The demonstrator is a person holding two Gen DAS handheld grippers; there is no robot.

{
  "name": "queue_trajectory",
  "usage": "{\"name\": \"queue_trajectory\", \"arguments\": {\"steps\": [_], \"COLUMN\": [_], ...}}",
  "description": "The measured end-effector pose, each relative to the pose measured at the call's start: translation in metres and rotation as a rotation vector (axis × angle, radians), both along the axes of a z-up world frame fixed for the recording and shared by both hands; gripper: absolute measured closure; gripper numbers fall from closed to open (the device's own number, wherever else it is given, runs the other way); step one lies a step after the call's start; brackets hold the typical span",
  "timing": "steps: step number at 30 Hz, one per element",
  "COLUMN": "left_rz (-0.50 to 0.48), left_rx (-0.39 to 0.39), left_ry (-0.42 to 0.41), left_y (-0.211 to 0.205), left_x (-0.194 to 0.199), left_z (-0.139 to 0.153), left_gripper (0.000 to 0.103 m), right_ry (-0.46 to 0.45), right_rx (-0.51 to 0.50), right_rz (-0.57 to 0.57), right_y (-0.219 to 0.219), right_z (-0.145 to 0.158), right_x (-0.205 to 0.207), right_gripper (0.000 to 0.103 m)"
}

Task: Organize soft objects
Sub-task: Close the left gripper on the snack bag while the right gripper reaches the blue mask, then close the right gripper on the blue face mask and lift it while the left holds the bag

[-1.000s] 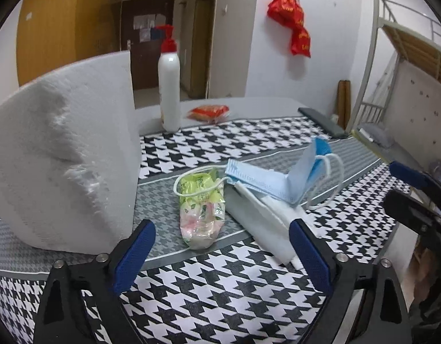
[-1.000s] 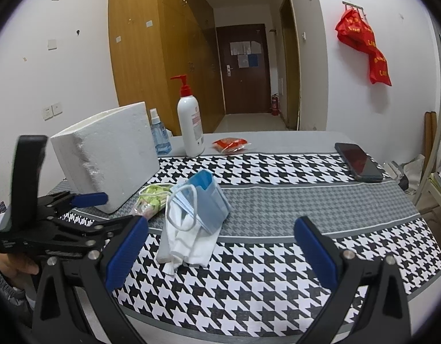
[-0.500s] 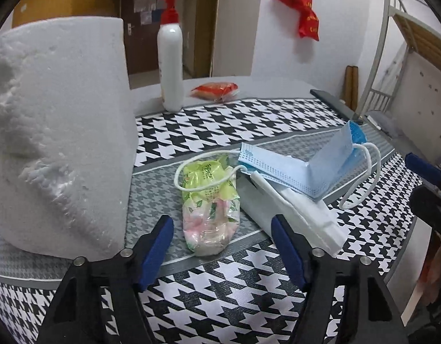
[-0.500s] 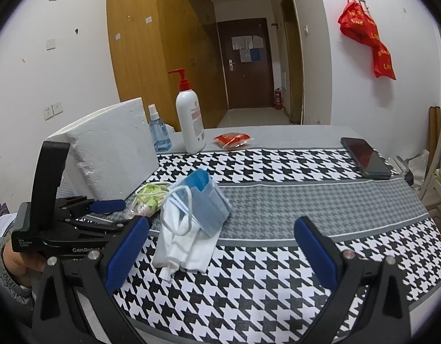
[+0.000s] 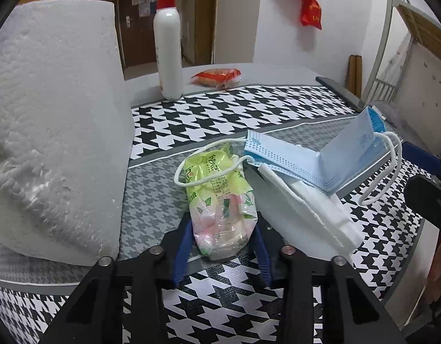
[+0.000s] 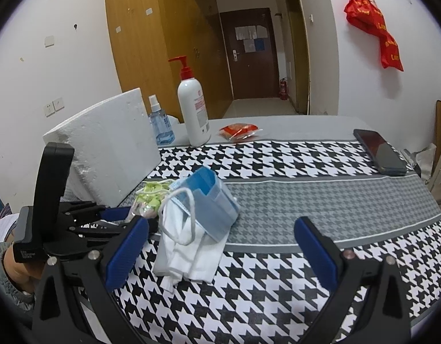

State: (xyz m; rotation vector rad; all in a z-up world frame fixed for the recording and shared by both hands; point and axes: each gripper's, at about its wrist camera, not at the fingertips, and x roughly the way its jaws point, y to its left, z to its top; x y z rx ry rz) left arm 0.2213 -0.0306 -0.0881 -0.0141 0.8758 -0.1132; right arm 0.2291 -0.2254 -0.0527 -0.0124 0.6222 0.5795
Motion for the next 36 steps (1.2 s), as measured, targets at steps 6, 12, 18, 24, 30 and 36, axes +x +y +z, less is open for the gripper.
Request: {"name": "queue_trajectory", "arguments": {"steps": [6,12,18,24,30,36], "left_rz": [-0.009,-0.024,-0.040,-0.056,-0.063,-0.067], "left_rx": [-0.022,-0.038,-0.044,-0.055,-0.053,-0.053], "left_ry": [-0.004,-0.021,-0.047,-0.037,-0.043,-0.046], "left_y": [0.003,0.005,0.007,0.007,0.006,0.007], "left_x": [0.002,-0.004,-0.012,-0.013,-0.015,-0.015], "left_z": [0.001,0.007,0.013,0.010,0.011,0.012], "left_gripper": [0.076,0.077,0.077,0.077,0.077,0.077], "right_ry": [0.003,0.020,0.041,0.050,0.142,0.151], "right_rx": [-0.014,-0.031,-0.020,-0.018,-0.016,-0.011], "right_rz": [0.009,0.003,0.013,-0.008,-0.003,-0.012], "right_y": [0.008,0.016,0.023,0.025,0.026,0.023], "right_z": [0.000,-0.003,-0.002,-0.002,-0.016,-0.019], "right_x": [0.004,0.012,0.020,0.025,0.036,0.039], "right_gripper": [0.000,0.000,0.000,0.014,0.063,0.089]}}
